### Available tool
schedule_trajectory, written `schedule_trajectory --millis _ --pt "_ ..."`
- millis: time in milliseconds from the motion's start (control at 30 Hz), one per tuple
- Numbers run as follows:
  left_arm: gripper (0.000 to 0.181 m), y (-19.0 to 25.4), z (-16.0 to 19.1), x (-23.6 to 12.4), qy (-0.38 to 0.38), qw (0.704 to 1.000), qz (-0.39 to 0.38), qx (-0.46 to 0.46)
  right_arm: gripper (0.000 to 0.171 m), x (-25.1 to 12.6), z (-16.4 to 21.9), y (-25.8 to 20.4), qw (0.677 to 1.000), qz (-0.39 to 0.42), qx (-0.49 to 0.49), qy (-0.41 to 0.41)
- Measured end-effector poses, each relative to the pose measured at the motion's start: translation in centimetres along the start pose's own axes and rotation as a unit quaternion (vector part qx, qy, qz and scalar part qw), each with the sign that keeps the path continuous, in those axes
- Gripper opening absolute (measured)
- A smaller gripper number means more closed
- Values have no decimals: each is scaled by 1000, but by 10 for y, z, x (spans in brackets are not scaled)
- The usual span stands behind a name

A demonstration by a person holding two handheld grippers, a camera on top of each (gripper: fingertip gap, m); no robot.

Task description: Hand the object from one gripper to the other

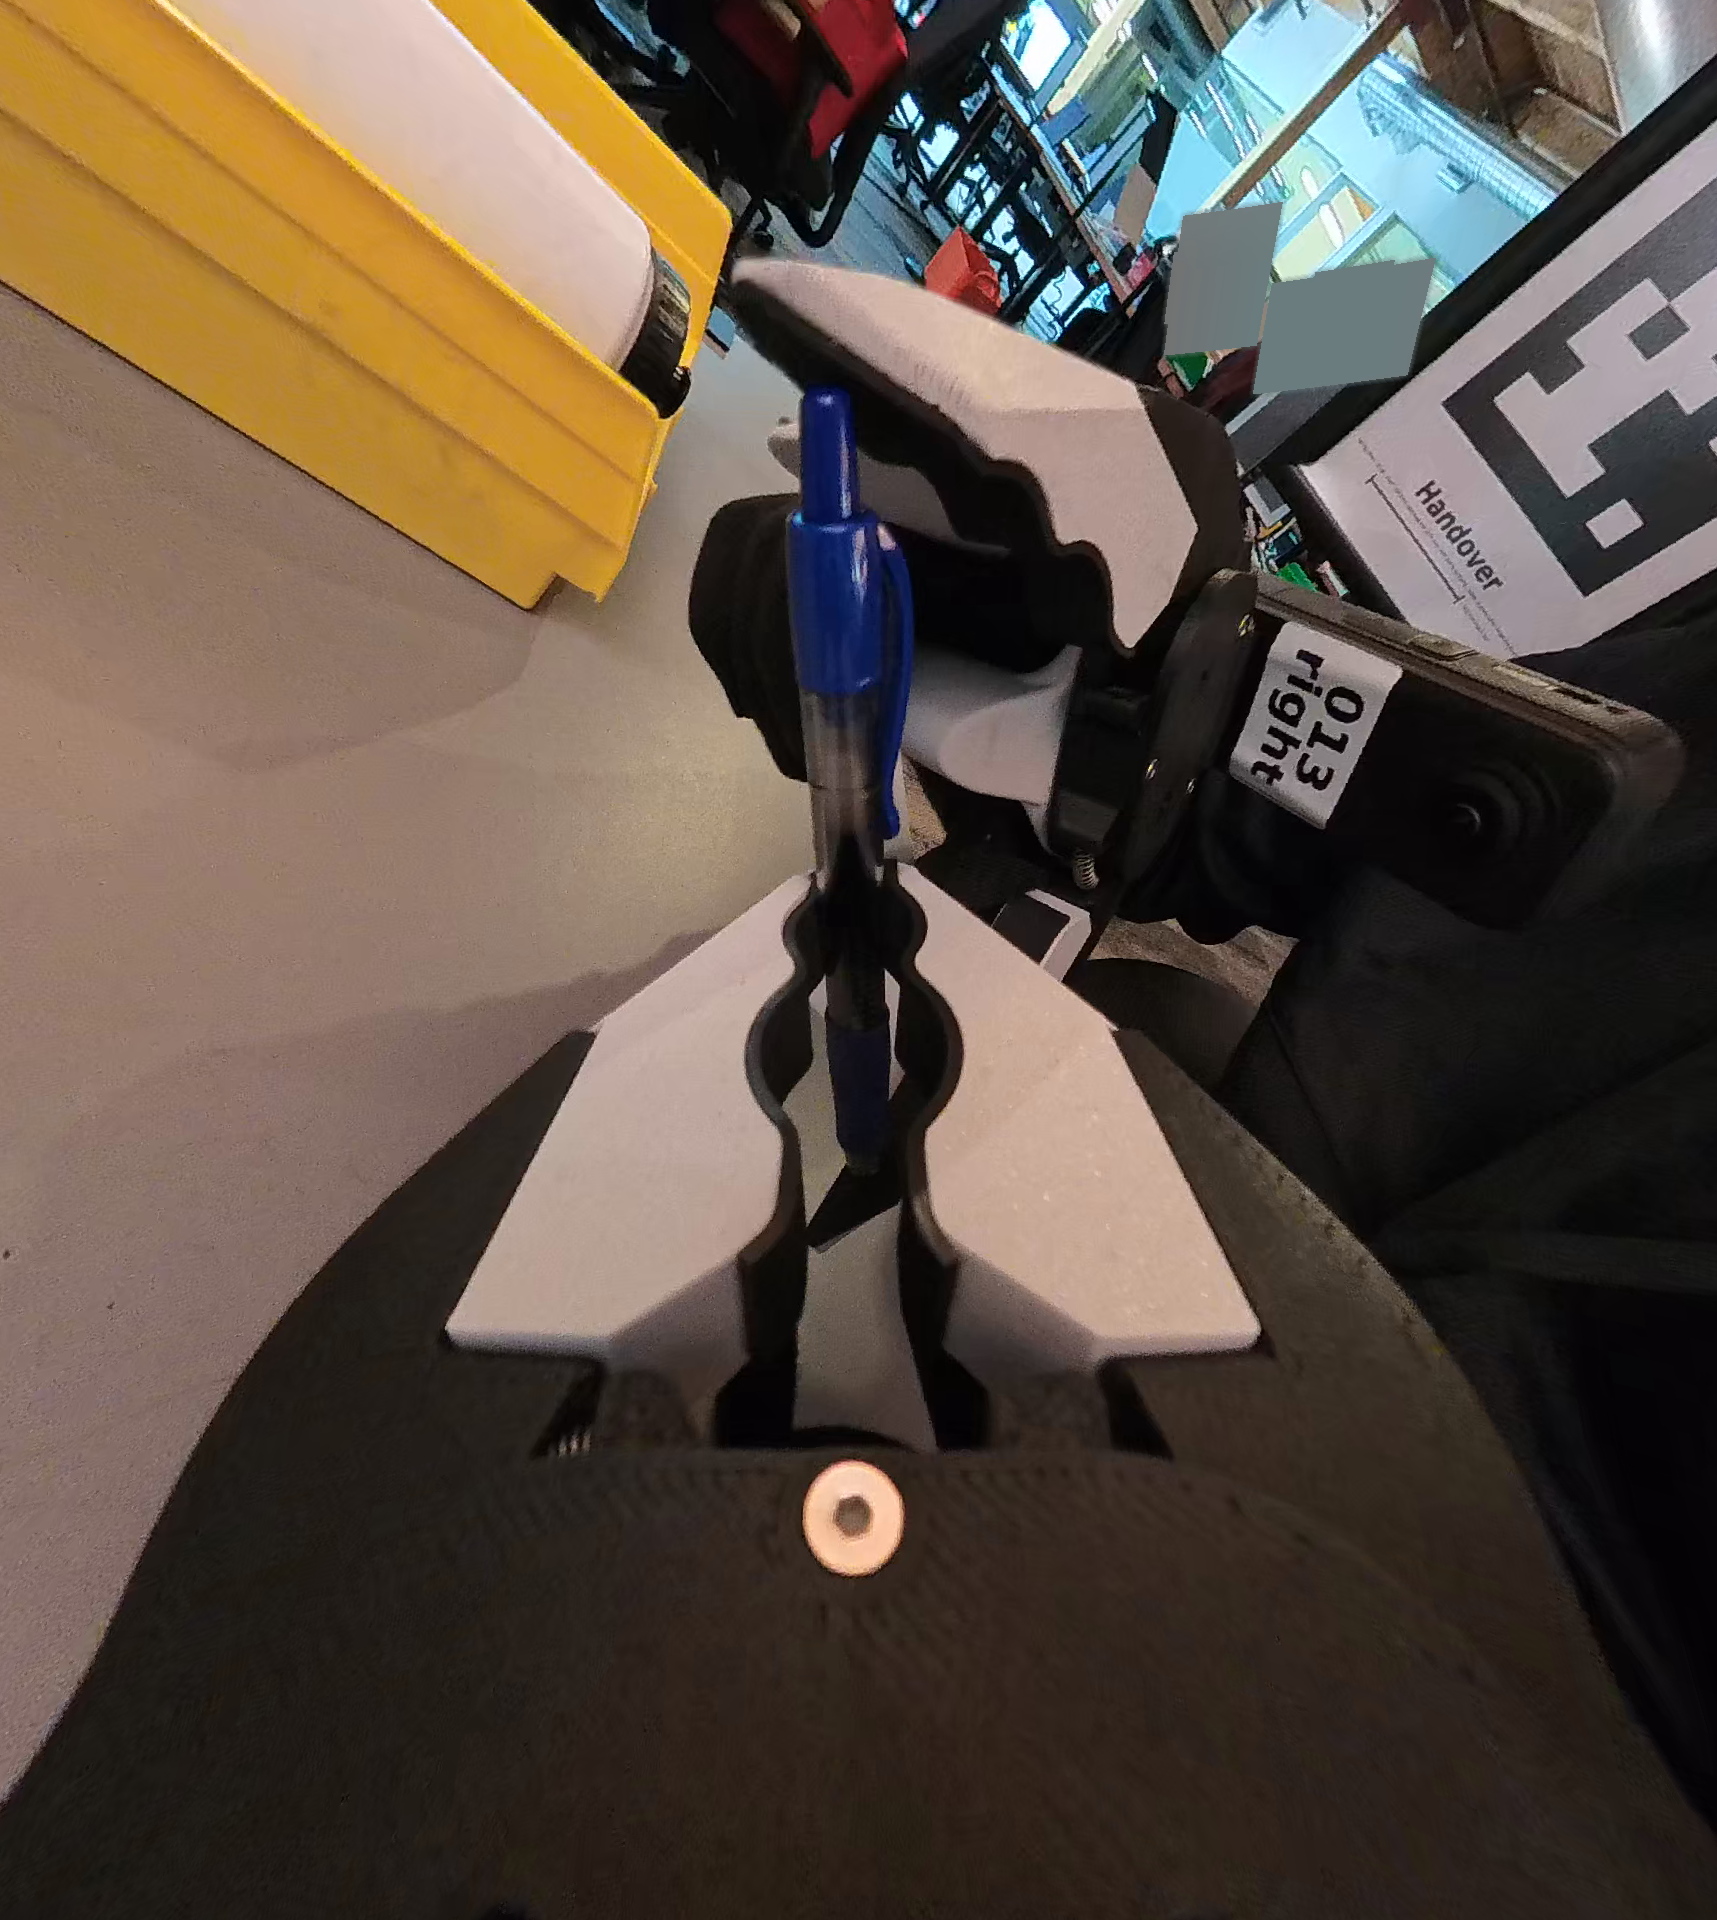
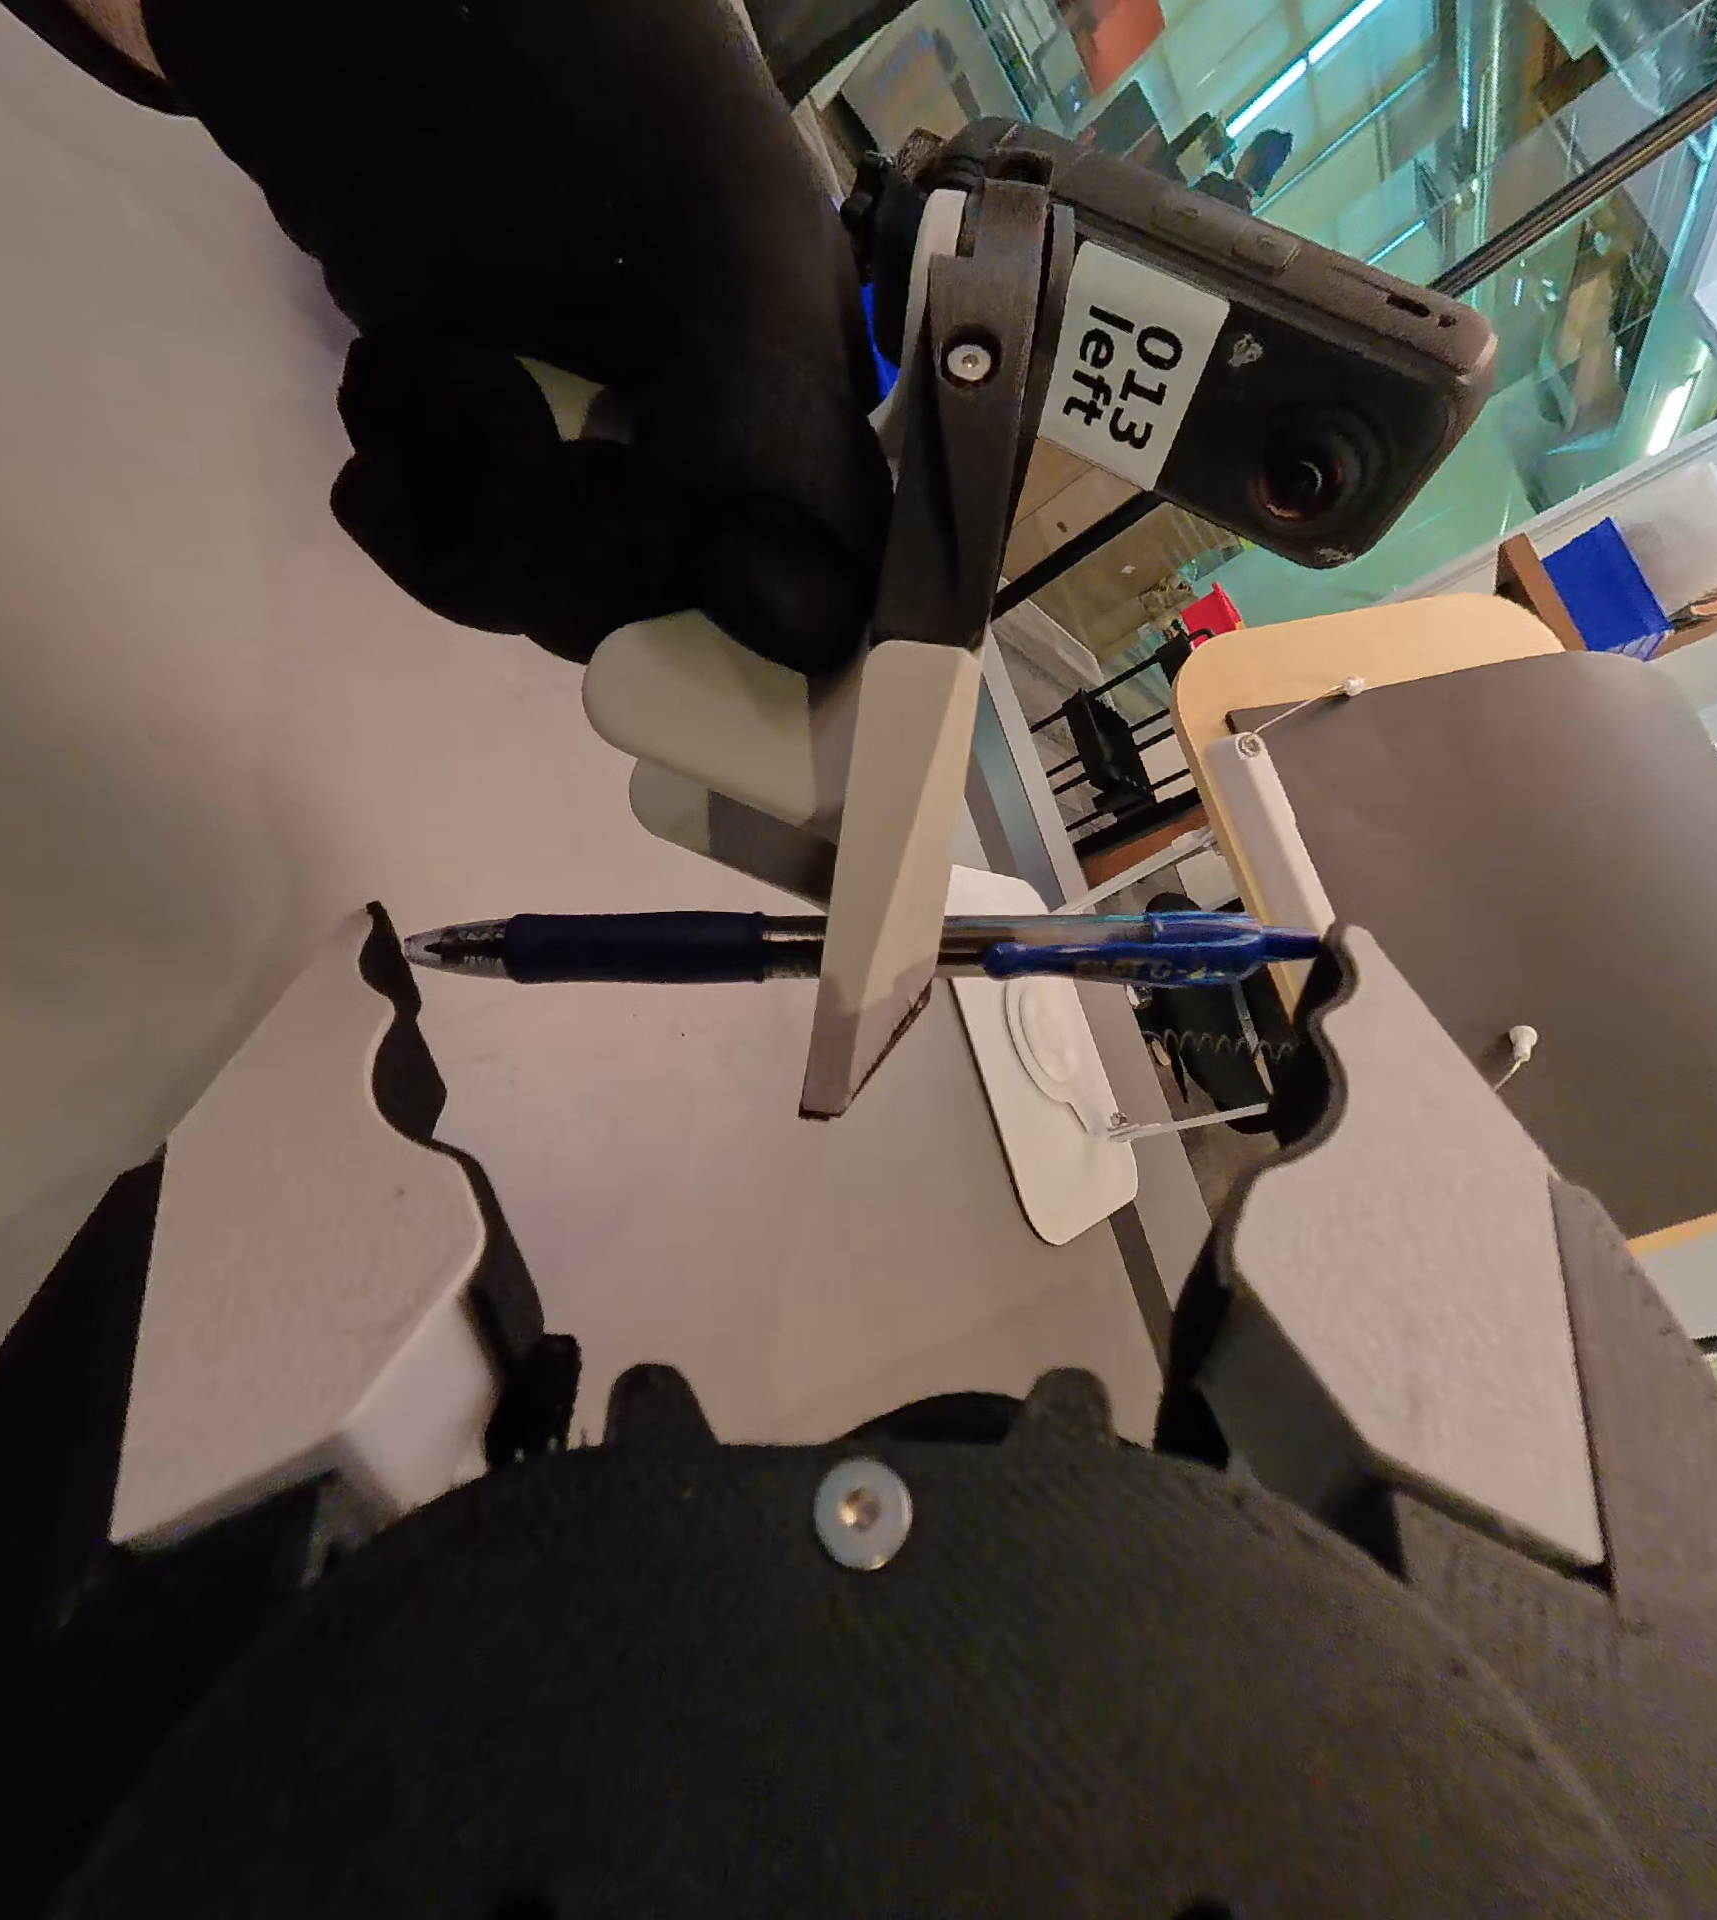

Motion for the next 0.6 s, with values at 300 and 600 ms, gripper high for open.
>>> schedule_trajectory --millis 300,600 --pt "7 1 -2 0 16 1000 12 -3 154 -2 0 1 1000 4 8 4" --pt "23 6 -11 -3 48 999 14 15 154 -5 -1 7 999 8 30 15"
Point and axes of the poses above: each gripper's, where its closed fingertips meet, x out along the fingers, z out of its underside, y = z × x across the jaws, the point moved 4 cm from there along -x, back along the fingers, and after that the axes turned 6 degrees about -x, right-handed, at the moved point
